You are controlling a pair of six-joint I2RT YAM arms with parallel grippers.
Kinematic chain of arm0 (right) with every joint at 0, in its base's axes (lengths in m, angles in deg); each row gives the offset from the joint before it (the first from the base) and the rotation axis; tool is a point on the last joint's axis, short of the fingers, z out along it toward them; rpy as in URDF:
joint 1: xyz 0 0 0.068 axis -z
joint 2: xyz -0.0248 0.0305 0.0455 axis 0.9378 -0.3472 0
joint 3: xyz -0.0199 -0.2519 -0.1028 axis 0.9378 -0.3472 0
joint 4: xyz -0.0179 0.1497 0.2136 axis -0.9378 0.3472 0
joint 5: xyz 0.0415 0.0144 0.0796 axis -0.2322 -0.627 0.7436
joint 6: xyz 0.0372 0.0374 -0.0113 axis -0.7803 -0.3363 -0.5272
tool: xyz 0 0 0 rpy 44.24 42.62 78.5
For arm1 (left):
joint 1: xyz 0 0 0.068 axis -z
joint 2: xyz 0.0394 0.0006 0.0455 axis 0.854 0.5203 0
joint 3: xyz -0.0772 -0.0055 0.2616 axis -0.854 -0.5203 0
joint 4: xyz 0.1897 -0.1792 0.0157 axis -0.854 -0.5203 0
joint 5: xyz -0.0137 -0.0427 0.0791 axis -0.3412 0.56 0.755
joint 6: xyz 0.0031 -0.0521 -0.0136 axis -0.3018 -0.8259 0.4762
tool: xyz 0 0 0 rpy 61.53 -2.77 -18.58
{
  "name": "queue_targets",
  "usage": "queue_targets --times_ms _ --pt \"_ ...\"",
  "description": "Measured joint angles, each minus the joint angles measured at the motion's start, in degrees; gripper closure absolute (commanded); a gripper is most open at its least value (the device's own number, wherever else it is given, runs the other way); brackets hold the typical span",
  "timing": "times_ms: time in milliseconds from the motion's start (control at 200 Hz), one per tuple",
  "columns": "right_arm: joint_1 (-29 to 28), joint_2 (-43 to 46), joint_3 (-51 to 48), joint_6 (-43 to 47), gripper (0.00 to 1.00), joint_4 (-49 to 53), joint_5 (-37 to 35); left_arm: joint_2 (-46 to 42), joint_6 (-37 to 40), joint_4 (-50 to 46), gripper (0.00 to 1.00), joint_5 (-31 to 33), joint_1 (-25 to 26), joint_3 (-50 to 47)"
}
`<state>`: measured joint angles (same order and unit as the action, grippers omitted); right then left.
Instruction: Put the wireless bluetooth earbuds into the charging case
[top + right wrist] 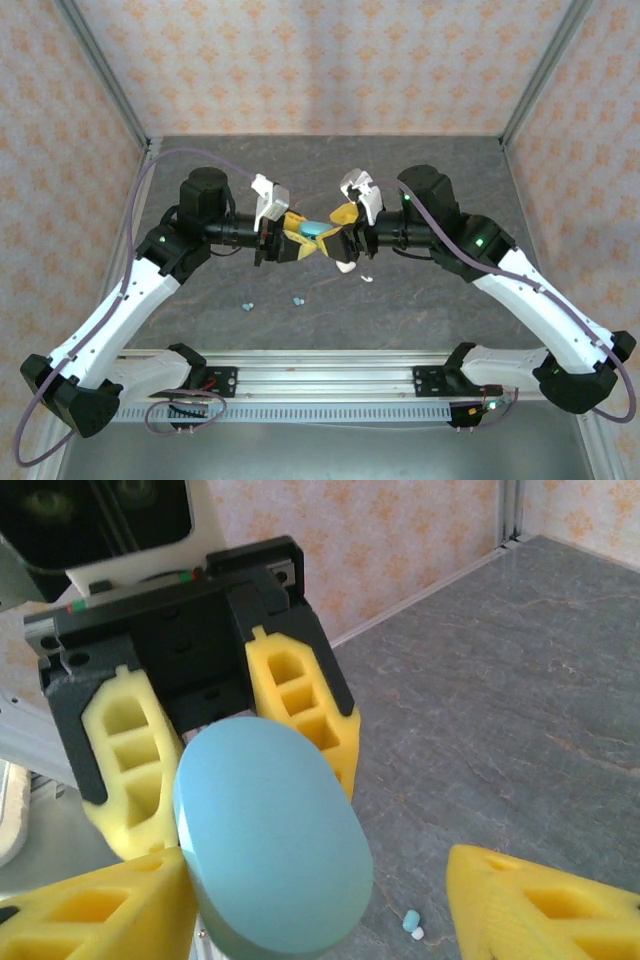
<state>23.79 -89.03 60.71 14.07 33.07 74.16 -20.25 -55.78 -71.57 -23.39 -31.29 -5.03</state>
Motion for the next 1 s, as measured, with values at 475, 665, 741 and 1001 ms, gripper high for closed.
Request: queue_targets --times_ms 475,665,741,1001 --pt "1.6 -1.4 0.2 -0.1 0.65 -3.2 3.5 0.0 2.4 -0.6 1.0 -1.8 0.0 0.1" --pt "1.9 -1.4 -1.3 0.1 0.87 -6.5 7.3 -0.4 5.3 -2.8 0.94 -2.6 0.0 0.4" --pt "2.1 -1.6 -1.3 0.6 0.94 -6.7 8.4 -1.1 6.1 -3.5 0.9 -3.3 0.0 0.4" --pt "1.7 -1.9 -1.0 3.1 1.0 -6.7 9.9 -3.3 7.1 -3.3 0.57 -1.7 0.4 -0.8"
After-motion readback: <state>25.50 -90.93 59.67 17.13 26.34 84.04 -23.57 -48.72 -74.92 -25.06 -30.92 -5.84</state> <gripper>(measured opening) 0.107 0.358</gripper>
